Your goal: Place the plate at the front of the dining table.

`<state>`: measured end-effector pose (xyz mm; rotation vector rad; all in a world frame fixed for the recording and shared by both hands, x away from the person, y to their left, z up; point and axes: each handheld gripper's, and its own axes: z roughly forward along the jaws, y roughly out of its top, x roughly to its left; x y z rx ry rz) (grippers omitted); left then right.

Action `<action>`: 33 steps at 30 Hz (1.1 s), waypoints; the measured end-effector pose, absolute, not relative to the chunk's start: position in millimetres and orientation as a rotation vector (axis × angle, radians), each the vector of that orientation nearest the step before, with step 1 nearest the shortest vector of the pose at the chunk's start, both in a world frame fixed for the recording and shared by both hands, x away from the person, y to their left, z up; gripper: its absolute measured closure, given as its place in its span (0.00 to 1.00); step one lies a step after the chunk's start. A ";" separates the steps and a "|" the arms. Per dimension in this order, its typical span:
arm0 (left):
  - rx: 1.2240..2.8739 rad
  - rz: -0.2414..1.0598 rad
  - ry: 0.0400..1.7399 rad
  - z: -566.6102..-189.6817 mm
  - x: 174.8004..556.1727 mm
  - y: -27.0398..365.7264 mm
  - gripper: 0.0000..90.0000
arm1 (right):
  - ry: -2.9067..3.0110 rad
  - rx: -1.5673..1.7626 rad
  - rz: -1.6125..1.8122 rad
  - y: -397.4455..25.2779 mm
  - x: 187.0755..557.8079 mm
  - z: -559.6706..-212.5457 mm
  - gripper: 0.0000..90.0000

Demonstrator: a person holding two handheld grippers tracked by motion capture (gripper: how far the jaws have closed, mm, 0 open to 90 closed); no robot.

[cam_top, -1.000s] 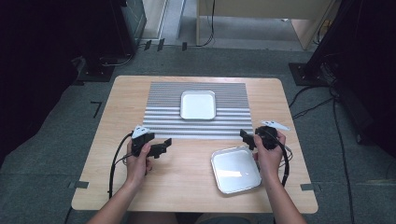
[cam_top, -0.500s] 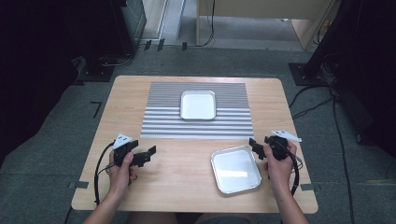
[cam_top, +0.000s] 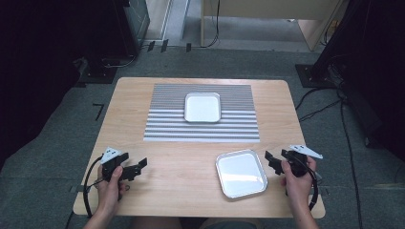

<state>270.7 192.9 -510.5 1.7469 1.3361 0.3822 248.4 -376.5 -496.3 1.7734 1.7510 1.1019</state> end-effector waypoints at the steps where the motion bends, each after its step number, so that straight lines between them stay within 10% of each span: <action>1: 1.751 0.385 1.340 -511.2 269.5 195.6 0.12 | 1.748 1.777 1.099 -379.4 245.5 -497.2 0.30; 33: 1.944 0.619 1.431 -518.4 244.0 225.7 0.12 | 1.806 1.682 0.838 -397.4 203.4 -524.4 0.27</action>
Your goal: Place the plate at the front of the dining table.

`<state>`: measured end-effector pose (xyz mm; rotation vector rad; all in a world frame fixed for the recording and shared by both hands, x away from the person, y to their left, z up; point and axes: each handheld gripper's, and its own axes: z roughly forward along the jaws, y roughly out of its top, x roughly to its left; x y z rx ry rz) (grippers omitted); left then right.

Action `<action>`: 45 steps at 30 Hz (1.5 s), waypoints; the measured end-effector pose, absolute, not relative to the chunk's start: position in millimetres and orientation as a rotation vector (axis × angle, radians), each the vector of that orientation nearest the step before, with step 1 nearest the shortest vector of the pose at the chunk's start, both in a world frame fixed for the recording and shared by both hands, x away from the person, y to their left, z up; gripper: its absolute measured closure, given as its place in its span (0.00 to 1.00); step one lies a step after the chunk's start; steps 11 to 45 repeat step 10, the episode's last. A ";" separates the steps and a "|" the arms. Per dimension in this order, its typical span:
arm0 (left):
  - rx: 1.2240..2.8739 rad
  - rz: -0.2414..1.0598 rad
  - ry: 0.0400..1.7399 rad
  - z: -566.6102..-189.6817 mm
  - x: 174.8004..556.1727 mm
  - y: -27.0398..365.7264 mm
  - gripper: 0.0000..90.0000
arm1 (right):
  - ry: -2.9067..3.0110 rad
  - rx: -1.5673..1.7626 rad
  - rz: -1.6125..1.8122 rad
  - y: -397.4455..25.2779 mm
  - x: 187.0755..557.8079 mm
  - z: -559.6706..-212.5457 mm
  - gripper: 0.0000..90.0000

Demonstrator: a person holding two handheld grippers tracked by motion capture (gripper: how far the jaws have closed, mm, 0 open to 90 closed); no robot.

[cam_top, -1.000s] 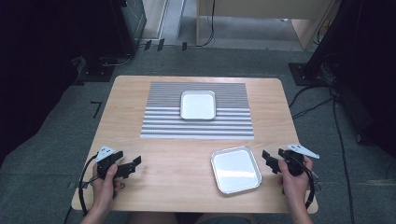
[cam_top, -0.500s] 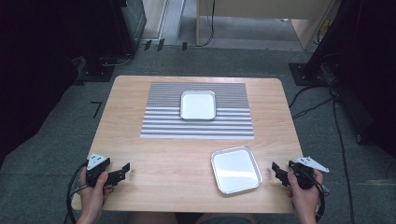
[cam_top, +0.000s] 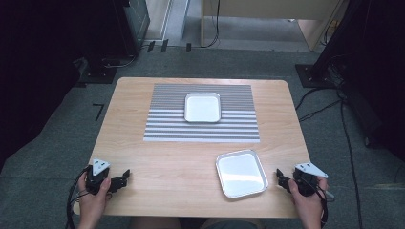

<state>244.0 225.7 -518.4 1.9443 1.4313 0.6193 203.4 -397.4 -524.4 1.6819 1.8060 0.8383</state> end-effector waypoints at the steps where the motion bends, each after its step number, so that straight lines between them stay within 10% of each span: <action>1: 1.944 0.619 1.431 -518.5 244.0 225.7 0.12 | 1.806 1.682 0.838 -397.4 203.4 -524.4 0.27; 45: 1.941 0.620 1.435 -518.5 244.3 225.4 0.12 | 1.806 1.682 0.838 -397.3 203.4 -524.4 0.27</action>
